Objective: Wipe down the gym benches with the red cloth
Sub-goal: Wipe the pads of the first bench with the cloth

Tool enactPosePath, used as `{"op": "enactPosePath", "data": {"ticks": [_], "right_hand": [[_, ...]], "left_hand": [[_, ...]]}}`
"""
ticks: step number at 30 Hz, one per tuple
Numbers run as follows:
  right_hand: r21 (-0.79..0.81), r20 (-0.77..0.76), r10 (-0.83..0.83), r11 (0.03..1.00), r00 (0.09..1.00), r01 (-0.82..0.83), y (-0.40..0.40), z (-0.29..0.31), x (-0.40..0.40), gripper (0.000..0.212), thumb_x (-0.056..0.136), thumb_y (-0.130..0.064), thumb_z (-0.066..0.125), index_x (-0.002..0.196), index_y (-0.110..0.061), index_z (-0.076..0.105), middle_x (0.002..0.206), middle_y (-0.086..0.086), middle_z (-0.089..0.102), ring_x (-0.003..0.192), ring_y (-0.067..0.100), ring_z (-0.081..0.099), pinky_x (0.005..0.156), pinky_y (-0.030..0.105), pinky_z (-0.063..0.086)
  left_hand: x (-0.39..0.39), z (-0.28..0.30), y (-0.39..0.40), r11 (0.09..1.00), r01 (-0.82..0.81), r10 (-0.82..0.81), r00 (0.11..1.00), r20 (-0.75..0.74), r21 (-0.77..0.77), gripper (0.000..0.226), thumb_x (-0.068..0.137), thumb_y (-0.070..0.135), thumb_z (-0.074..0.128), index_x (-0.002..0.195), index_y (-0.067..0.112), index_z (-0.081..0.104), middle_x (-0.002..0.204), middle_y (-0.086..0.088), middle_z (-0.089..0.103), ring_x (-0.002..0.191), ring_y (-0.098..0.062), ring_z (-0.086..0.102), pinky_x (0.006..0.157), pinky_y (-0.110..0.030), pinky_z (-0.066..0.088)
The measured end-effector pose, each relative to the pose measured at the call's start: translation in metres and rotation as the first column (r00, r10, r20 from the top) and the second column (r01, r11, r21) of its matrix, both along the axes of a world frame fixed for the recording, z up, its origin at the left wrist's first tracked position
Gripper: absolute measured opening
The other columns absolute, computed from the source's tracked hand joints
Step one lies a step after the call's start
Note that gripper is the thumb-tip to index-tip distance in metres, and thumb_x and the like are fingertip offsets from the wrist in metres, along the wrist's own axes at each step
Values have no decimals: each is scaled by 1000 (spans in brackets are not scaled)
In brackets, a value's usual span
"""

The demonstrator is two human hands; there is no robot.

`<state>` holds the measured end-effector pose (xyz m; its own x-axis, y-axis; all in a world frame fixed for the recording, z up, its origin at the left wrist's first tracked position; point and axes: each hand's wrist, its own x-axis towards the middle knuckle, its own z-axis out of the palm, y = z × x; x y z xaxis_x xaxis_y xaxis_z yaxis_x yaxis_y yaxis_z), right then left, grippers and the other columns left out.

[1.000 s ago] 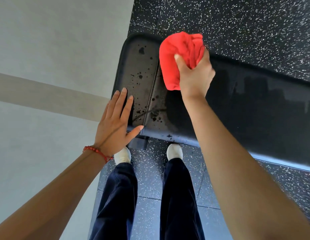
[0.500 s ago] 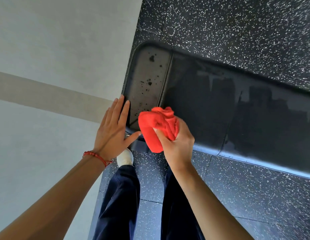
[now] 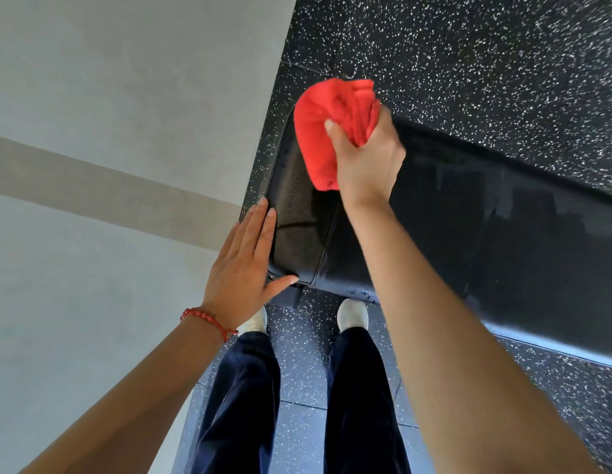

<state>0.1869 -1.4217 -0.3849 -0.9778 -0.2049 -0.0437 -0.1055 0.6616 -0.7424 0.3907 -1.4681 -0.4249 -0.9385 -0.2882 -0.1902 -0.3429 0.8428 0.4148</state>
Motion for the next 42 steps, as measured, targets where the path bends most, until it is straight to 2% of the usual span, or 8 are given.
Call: {"op": "enactPosePath", "data": {"ticks": [10, 18, 24, 28, 30, 33, 37, 42], "right_hand": [[-11, 86, 89, 996, 992, -88, 24, 1, 31, 37, 76, -30, 72, 99, -3, 60, 87, 14, 64, 77, 26, 61, 74, 37, 50], [-6, 206, 106, 994, 973, -107, 58, 6, 94, 39, 74, -31, 72, 100, -5, 60, 87, 14, 62, 76, 28, 61, 69, 34, 49], [-29, 294, 40, 999, 955, -33, 77, 9, 130, 38, 75, -27, 74, 105, -8, 60, 93, 11, 62, 81, 23, 61, 74, 29, 46], [-48, 265, -2, 999, 964, 15, 91, 10, 153, 41, 70, -34, 73, 102, -11, 61, 88, 8, 65, 75, 17, 60, 67, 13, 40], [-81, 256, -46, 994, 965, 69, 101, 8, 159, 41, 69, -39, 72, 101, -16, 61, 86, 5, 67, 73, 10, 59, 66, 8, 40], [-140, 235, -132, 976, 963, 168, 121, 7, 164, 41, 67, -40, 70, 102, -19, 60, 87, 1, 68, 76, 9, 62, 71, 14, 46], [-189, 195, -219, 948, 956, 256, 143, 2, 165, 38, 69, -30, 75, 102, -18, 60, 88, 7, 68, 73, 10, 62, 71, 21, 51], [-232, 51, -203, 950, 978, 210, 168, -11, 162, 39, 70, -30, 66, 105, -16, 56, 87, 6, 62, 76, 1, 53, 72, -1, 38]], "left_hand": [[-1, 0, 0, 1000, 4, -4, 1000, -11, 5, 91, 78, 58, 48, 142, -5, 26, 149, -22, 26, 136, -29, 25, 109, -41, 26], [0, 0, -7, 998, 42, -43, 999, 9, 54, 92, 78, 58, 50, 144, -2, 26, 152, -18, 23, 139, -29, 23, 108, -47, 31], [5, 3, -12, 995, 86, -86, 996, -14, 46, 89, 79, 56, 48, 142, -3, 28, 149, -21, 25, 138, -29, 22, 107, -48, 32], [6, 7, -13, 990, 138, -138, 990, -37, -11, 91, 72, 33, 76, 138, -8, 28, 145, -27, 29, 134, -38, 27, 104, -51, 33], [6, 9, -10, 987, 156, -157, 987, -44, -35, 85, 78, 41, 64, 139, -5, 27, 146, -27, 29, 134, -37, 26, 104, -52, 33], [7, 11, 2, 985, 169, -171, 984, -42, -43, 80, 81, 49, 45, 141, 0, 26, 148, -23, 27, 136, -34, 24, 107, -51, 29], [8, 6, 24, 978, 196, -201, 978, -64, -77, 74, 87, 45, 45, 144, 4, 23, 150, -20, 24, 139, -31, 19, 110, -48, 22], [7, 0, 48, 976, 160, -176, 979, -99, -150, 65, 90, 39, 42, 142, 2, 29, 150, -19, 27, 139, -32, 21, 111, -48, 18]]}}
